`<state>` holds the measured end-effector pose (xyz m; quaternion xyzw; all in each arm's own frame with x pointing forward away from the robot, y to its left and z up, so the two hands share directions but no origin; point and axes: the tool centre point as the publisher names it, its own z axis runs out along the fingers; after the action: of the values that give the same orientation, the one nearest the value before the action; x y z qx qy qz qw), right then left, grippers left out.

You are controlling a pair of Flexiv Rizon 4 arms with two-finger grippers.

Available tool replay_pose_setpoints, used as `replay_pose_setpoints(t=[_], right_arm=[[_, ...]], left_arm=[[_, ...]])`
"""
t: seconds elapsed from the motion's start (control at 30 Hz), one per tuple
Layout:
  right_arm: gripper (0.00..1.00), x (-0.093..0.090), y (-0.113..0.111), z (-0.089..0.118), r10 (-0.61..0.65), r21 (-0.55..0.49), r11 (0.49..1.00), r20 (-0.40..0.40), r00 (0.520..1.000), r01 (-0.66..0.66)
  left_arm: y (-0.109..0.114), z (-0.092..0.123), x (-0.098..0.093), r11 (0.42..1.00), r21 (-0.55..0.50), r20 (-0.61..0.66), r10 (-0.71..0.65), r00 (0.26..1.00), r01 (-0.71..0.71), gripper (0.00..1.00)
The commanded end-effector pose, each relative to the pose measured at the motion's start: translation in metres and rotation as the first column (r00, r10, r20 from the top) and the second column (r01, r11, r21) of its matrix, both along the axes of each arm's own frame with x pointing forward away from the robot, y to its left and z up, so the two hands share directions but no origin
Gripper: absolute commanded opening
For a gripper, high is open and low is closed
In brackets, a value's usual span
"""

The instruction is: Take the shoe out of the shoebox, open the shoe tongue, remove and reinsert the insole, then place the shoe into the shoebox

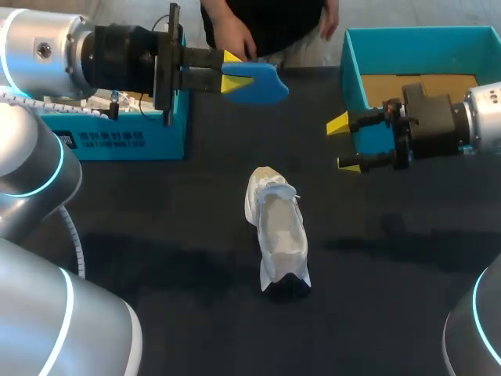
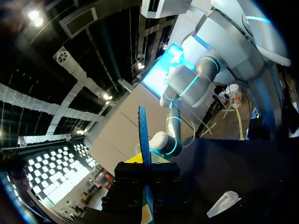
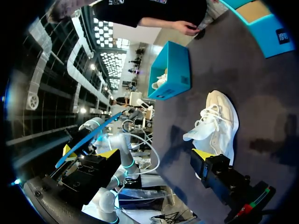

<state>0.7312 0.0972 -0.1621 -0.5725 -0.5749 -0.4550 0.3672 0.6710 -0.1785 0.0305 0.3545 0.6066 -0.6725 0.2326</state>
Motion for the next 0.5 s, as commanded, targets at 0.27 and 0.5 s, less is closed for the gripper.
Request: replay_pose_setpoints(t=[0.27,0.5], right_arm=[[1.00,0.000,0.001,0.000,-0.002,0.000,1.000,0.000,1.000,0.002],[1.00,0.000,0.001,0.000,-0.002,0.000,1.000,0.000,1.000,0.002]], left_arm=[[-0.001,-0.001,0.002,0.999,-0.048,0.353,0.024,0.935,-0.008,0.00],[-0.005,-0.015,-0.003,0.996,-0.084,0.579,0.074,0.812,-0.031,0.00]])
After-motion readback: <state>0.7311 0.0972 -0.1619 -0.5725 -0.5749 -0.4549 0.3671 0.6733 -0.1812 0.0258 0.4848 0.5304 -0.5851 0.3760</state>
